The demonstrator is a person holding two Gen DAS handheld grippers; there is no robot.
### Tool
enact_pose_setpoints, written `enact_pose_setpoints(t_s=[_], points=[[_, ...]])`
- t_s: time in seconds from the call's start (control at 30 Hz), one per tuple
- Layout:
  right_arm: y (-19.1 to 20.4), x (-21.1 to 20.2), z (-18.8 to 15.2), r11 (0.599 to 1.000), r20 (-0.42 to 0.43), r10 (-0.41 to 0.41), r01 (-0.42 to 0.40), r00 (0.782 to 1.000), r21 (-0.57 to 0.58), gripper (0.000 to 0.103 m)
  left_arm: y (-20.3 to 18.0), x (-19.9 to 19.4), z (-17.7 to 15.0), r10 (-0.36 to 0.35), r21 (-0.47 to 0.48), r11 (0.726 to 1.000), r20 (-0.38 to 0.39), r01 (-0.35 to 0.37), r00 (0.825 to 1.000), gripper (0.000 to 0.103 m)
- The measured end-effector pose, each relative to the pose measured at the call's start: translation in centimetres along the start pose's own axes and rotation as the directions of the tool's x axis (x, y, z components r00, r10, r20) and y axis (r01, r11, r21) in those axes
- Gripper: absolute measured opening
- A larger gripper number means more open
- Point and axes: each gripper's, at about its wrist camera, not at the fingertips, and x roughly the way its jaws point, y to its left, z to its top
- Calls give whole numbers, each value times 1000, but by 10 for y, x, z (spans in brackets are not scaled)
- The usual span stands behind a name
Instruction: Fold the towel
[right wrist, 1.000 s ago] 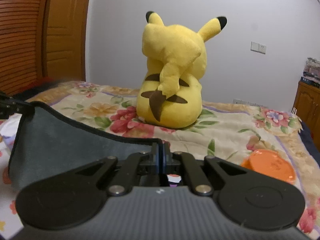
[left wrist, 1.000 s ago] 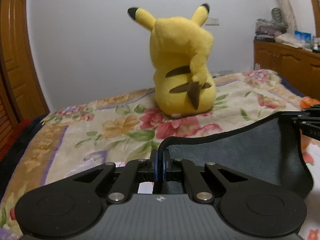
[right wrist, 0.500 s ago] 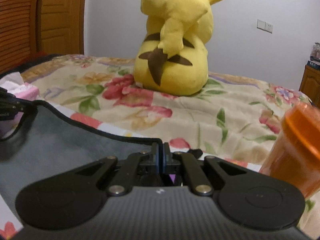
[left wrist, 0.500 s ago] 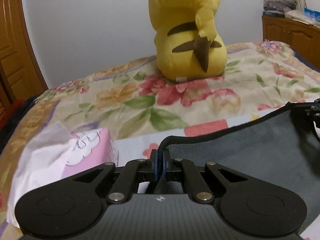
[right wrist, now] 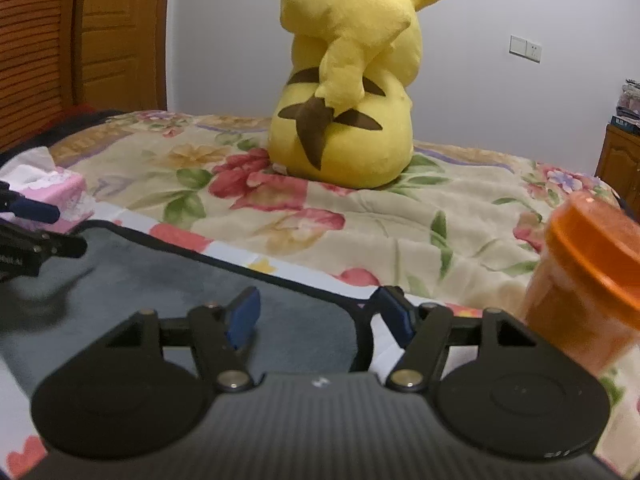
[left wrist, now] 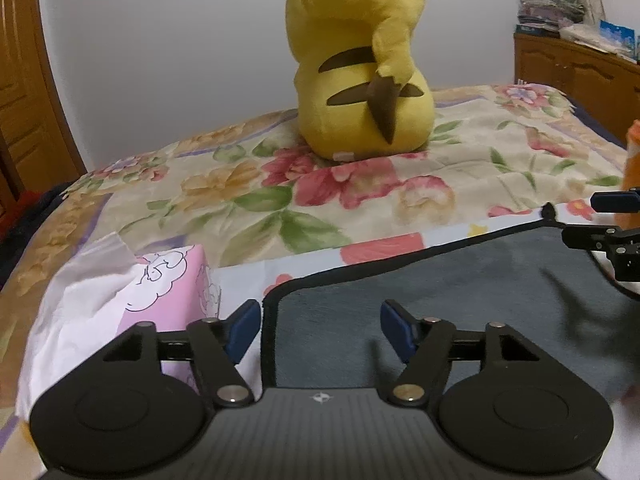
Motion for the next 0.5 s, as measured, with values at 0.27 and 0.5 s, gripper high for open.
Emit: enact_pose_setpoints(t_s=[0.27,0.5], points=[[3,-53,3,998,-1,9,-9,1000,58,82,-10,-59,9,-34,9,999,14,34,999,89],[6,-101,4,995,16,-6,5,1000,96,103,-16,-115,11,-53,-25,998,34,54,998,93]])
